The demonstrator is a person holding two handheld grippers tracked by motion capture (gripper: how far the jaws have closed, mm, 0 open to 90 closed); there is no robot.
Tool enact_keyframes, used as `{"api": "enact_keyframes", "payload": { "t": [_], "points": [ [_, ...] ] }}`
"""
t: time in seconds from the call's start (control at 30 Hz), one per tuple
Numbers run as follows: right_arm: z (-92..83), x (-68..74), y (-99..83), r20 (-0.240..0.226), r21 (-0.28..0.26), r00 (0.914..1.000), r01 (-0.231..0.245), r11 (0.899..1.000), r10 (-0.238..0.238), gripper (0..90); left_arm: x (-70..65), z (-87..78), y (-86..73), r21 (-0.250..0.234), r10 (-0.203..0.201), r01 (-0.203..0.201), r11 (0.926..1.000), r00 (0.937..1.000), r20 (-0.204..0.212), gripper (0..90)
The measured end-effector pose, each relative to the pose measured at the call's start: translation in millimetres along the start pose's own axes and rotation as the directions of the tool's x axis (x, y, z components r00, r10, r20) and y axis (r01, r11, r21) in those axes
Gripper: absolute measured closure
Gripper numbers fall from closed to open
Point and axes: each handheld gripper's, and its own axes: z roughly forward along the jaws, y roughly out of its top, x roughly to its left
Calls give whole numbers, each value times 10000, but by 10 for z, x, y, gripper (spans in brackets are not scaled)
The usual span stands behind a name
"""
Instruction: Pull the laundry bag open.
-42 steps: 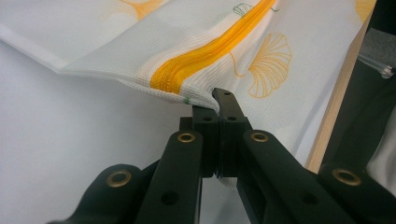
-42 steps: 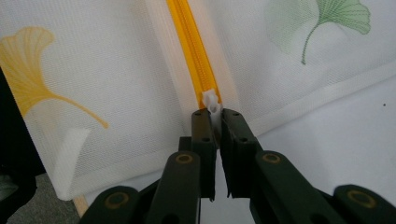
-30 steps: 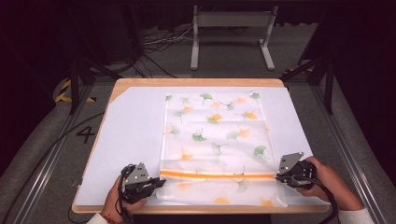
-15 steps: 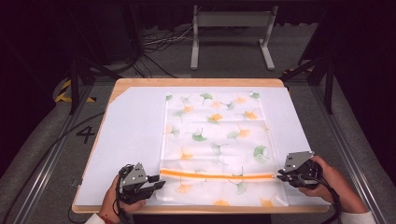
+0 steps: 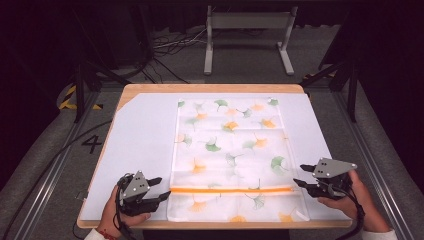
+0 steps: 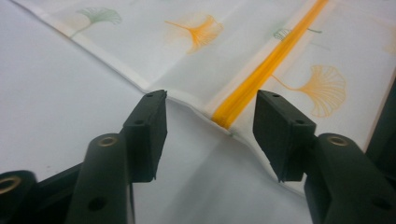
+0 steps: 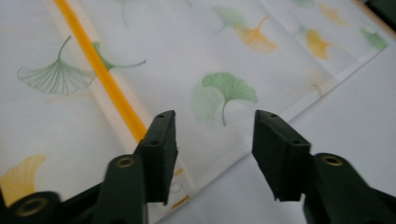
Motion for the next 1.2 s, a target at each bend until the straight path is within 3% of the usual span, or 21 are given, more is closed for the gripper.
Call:
{"api": "enact_keyframes", "payload": {
  "t": [0.27,0.37,0.5,0.63,0.73,0.8,0.97,1.1,1.2],
  "points": [
    [54,-54,-135,937,-896,9911,-861,9922,945,316,130,-87,-5,-571,-63,23,9984,9975,-707,289],
    [67,-106,-206,1387,-1441,9772,-1409,9795,1610,248,212,-118,-17,-892,-212,121,9959,9946,-1019,235],
    [90,-157,-279,1805,-1654,9603,-1835,9690,2126,200,312,-119,-61,-1139,-529,374,9928,9893,-1363,194],
    [128,-157,-340,2476,-1546,9450,-1792,9716,2137,173,393,-99,-111,-1077,-599,425,9933,9846,-1641,163],
    [124,-158,-380,2608,-1771,9376,-1877,9661,2300,158,427,-94,-144,-1068,-632,451,9933,9829,-1732,146],
    [116,-167,-397,2791,-1903,9266,-2039,9603,2520,150,452,-100,-164,-1099,-619,426,9930,9819,-1790,141],
    [102,-205,-491,2816,-2332,9089,-2462,9407,3076,149,473,-93,-202,-1118,-631,439,9928,9827,-1741,130],
    [119,-202,-518,2875,-2396,9050,-2490,9384,3136,145,515,-82,-226,-1126,-747,557,9921,9822,-1722,125],
    [126,-189,-506,2885,-2376,9072,-2420,9407,3063,142,547,-86,-255,-1266,-960,745,9892,9801,-1736,123]
  ]
}}
